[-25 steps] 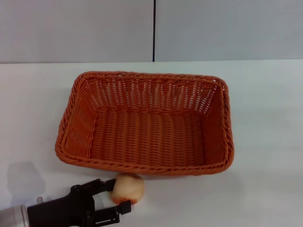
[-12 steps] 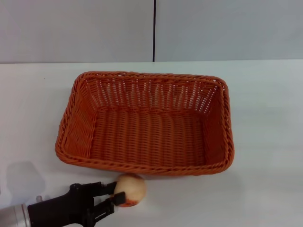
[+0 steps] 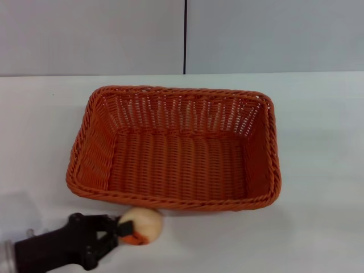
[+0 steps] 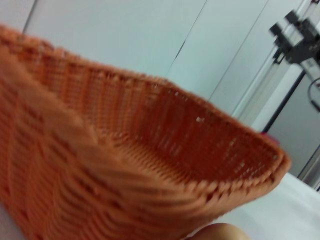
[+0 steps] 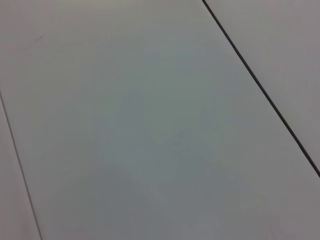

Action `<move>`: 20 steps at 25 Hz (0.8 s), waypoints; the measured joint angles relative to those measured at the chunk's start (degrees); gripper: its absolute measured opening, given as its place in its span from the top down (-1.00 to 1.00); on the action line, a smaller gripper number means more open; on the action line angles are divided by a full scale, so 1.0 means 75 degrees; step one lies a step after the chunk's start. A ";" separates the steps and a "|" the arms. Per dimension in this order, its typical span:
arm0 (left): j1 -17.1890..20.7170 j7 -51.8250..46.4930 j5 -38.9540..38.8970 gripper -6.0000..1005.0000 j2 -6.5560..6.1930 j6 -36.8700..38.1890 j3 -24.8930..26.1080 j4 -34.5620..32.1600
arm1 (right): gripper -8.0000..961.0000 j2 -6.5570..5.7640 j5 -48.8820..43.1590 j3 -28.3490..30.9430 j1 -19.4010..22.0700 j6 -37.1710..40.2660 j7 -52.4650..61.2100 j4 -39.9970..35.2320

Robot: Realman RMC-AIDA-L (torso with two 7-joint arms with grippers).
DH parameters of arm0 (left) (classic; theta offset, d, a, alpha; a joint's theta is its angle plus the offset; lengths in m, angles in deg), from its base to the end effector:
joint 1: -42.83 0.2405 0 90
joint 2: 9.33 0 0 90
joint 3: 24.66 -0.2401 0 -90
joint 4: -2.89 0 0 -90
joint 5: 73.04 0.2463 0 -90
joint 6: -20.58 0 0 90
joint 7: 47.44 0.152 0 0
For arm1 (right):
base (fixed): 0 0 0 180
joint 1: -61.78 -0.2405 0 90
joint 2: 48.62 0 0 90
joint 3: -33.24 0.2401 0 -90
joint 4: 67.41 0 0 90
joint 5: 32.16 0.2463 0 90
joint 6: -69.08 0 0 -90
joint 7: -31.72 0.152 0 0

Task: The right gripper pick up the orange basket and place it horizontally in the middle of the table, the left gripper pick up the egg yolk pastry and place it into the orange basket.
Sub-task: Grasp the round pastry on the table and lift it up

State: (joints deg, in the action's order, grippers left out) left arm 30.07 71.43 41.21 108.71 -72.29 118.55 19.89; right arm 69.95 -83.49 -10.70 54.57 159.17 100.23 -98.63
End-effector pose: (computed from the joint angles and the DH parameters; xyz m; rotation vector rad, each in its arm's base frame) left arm -0.3588 0.2011 -0.0542 -2.6064 -0.9819 -0.8592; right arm 0.3530 0.2768 0.1083 -1.6019 0.6601 1.3652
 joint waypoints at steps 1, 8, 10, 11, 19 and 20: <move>0.0160 -0.0272 -0.0018 0.67 -0.0002 -0.0243 0.0044 0.0427 | -0.29 0.0000 0.0000 0.0000 -0.0001 0.0000 0.0007 0.0003; 0.0804 -0.1111 -0.0021 0.83 -0.0003 -0.0667 0.0442 0.1926 | -0.29 0.0000 0.0000 0.0000 -0.0011 0.0001 0.0016 0.0003; 0.1015 -0.1407 -0.0007 0.86 -0.0006 -0.0757 0.0566 0.2531 | -0.29 0.0000 0.0000 0.0000 -0.0017 0.0000 0.0016 0.0003; 0.1089 -0.1507 -0.0003 0.86 -0.0006 -0.0773 0.0623 0.2739 | -0.29 -0.0001 0.0000 0.0000 -0.0027 0.0000 0.0016 0.0003; 0.1318 -0.1953 -0.0020 0.89 0.0005 -0.1018 0.1911 0.4259 | -0.29 0.0000 -0.0001 -0.0001 -0.0118 0.0020 0.0021 0.0003; 0.1308 -0.1965 -0.0032 0.89 0.0012 -0.1032 0.1984 0.4315 | -0.29 0.0000 -0.0001 -0.0001 -0.0118 0.0020 0.0021 0.0003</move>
State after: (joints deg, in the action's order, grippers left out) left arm 39.88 56.69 40.97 108.80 -80.03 133.43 52.25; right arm 69.95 -83.49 -10.70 53.69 159.32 100.38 -98.61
